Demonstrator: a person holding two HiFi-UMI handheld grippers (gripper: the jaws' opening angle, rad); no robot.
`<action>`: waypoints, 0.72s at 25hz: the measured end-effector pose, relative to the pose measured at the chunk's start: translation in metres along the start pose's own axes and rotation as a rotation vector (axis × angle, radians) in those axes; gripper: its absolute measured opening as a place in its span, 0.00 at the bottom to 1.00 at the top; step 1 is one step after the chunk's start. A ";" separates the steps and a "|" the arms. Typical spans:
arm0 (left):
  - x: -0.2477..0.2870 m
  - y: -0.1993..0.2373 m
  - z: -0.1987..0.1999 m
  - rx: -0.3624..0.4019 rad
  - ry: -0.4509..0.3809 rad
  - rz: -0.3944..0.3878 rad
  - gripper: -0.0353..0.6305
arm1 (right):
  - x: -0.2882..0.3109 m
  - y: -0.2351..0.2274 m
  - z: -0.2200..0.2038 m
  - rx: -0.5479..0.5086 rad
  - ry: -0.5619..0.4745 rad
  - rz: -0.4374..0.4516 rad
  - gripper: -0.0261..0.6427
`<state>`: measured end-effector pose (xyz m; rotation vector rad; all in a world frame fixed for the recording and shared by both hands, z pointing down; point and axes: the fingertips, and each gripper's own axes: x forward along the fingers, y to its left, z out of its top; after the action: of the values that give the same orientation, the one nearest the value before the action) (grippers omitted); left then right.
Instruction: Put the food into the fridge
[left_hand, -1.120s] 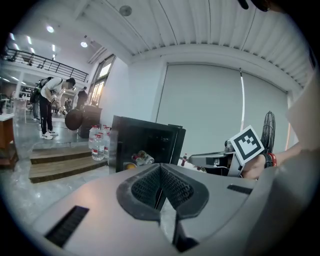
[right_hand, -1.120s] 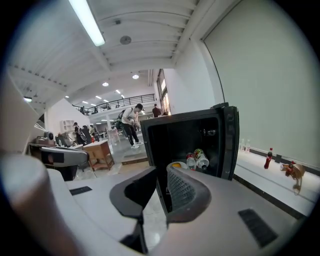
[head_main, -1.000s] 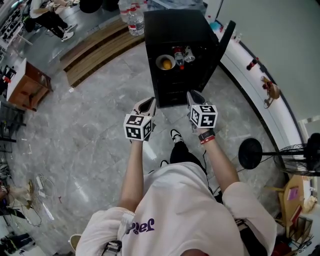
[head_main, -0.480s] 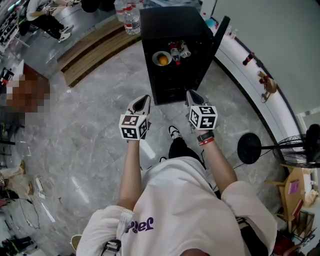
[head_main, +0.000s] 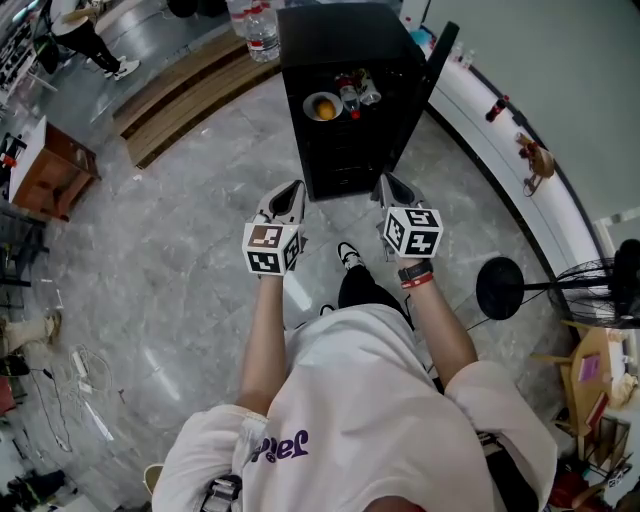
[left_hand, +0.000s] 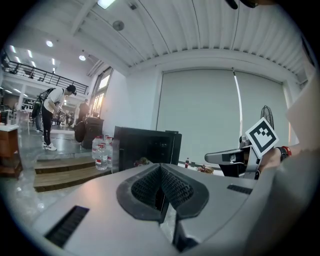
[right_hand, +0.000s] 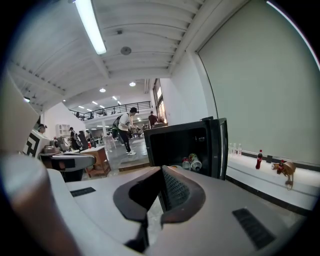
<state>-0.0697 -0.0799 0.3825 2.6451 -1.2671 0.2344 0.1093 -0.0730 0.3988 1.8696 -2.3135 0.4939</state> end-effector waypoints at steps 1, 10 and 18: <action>0.000 -0.002 -0.001 0.000 -0.005 0.001 0.08 | -0.003 0.000 -0.001 0.000 -0.001 -0.004 0.06; -0.005 -0.010 -0.006 0.005 -0.028 0.007 0.08 | -0.022 0.003 -0.001 -0.014 -0.033 -0.008 0.06; -0.006 -0.009 -0.008 -0.015 -0.049 0.007 0.08 | -0.021 0.006 0.000 -0.016 -0.025 0.011 0.06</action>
<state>-0.0671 -0.0678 0.3874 2.6501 -1.2879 0.1616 0.1084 -0.0521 0.3911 1.8678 -2.3370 0.4547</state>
